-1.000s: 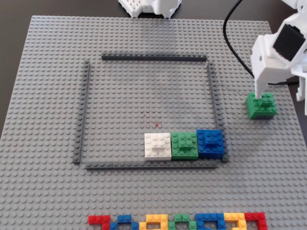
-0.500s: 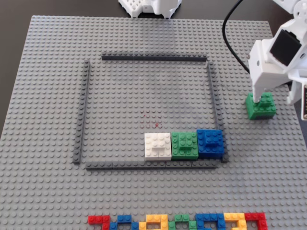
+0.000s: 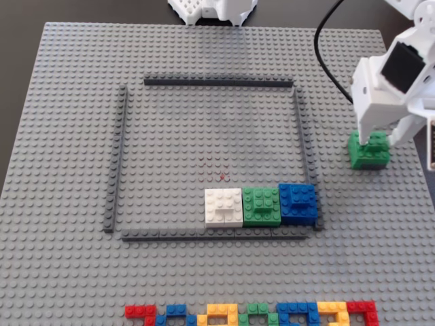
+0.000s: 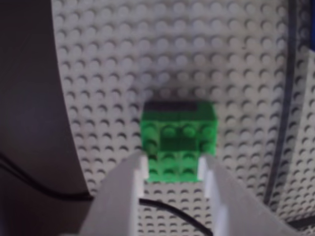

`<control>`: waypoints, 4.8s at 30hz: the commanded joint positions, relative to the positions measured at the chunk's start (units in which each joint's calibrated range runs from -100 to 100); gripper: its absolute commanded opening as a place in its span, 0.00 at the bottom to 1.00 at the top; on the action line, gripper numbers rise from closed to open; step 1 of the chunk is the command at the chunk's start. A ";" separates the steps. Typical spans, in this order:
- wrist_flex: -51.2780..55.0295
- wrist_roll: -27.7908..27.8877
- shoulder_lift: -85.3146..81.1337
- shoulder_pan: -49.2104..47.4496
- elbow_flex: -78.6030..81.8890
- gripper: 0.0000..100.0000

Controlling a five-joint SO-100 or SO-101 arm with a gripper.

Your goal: Grab the cube and place it into the grid

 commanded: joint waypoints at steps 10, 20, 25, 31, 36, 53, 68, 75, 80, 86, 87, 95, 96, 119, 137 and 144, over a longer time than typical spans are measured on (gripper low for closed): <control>0.56 0.10 -0.20 0.30 -0.27 0.05; 3.54 0.59 -0.89 0.16 -7.97 0.04; 3.84 1.42 -6.05 0.30 -8.88 0.04; 3.30 3.22 -15.51 0.60 -4.08 0.04; 1.78 5.32 -26.86 0.23 5.35 0.04; 0.07 11.77 -55.66 6.35 31.90 0.04; -3.88 20.37 -70.11 26.31 53.19 0.04; -8.18 23.59 -71.83 32.64 61.17 0.04; -11.16 25.25 -67.27 35.22 62.44 0.04; -12.29 25.20 -59.79 35.37 56.64 0.04; -12.48 25.10 -58.41 35.22 55.64 0.04; -13.36 24.32 -48.01 33.82 46.67 0.04; -13.36 24.32 -46.63 33.75 45.58 0.04; -13.36 25.89 -26.68 35.44 27.46 0.04; -14.88 25.35 -22.73 34.71 27.28 0.04; -15.07 24.91 -21.18 34.19 25.92 0.04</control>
